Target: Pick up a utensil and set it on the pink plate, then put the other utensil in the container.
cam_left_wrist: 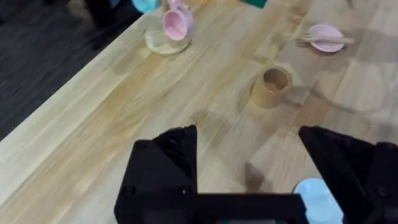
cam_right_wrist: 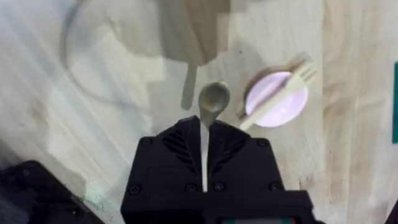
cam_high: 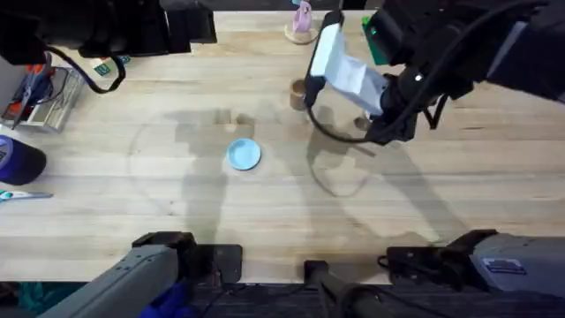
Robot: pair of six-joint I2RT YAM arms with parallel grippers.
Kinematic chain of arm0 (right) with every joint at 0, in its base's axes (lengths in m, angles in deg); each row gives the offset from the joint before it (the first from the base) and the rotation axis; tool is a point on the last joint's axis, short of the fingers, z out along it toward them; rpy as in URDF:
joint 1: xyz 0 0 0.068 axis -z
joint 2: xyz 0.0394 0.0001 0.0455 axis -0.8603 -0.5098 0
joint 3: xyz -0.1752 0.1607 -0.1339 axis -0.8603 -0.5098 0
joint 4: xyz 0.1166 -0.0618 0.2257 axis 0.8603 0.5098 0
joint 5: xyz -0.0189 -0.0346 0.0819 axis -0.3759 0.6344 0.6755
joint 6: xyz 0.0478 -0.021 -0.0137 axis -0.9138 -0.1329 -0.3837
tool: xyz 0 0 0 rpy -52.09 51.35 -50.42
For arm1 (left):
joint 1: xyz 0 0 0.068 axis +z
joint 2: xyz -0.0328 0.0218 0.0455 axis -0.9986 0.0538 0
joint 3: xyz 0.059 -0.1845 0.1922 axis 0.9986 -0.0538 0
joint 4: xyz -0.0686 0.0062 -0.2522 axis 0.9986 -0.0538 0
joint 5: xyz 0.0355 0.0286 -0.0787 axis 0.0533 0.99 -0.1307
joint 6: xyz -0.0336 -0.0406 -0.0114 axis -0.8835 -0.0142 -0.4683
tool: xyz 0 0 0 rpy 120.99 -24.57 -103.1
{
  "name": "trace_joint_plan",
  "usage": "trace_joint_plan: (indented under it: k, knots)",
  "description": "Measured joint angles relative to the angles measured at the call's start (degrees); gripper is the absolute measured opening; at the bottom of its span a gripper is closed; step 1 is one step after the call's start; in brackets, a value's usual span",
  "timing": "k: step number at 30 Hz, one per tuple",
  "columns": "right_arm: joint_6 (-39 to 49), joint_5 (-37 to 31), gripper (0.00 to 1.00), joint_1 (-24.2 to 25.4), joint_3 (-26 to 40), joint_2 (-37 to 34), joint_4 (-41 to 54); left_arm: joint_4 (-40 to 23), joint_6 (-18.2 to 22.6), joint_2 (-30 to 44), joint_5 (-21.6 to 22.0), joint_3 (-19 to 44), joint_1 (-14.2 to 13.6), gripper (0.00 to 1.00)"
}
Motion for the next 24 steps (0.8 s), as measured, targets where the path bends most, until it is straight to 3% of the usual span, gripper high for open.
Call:
trace_joint_plan:
  k: [5, 11, 18, 24]
  knots:
    - [-1.0, 2.2, 0.034, 4.0, 0.0, 0.0, -3.4, 2.6, 8.5, 0.1, -1.5, 0.0, 0.2, 0.993]
    - [-1.6, 7.4, 0.033, 7.7, 2.4, 0.0, -4.2, 4.8, 24.5, 3.1, -11.9, 0.0, 2.5, 0.991]
    - [-1.8, 12.7, 0.033, 9.1, 8.8, 0.0, -5.4, 5.2, 42.4, 10.6, -30.0, 0.0, 9.8, 0.993]
    - [-2.8, 14.7, 0.033, 9.1, 10.7, 0.0, -12.1, 5.2, 56.0, 17.5, -45.9, 0.0, 15.7, 0.993]
